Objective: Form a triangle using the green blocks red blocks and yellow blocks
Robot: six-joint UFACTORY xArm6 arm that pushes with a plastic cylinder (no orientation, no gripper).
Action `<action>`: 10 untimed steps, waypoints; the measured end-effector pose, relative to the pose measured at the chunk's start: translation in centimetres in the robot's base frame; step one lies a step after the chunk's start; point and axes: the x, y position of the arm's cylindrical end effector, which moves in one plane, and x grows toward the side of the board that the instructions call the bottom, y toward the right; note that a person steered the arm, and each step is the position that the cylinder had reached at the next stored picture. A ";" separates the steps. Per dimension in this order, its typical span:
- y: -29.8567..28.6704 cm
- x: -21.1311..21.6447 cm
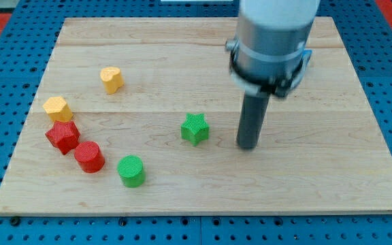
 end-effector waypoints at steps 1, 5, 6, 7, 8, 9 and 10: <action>-10.8 5.2; -6.8 -4.3; -12.5 -4.2; -9.7 -8.1; -2.3 -8.0; -8.0 -6.6; -15.0 -1.9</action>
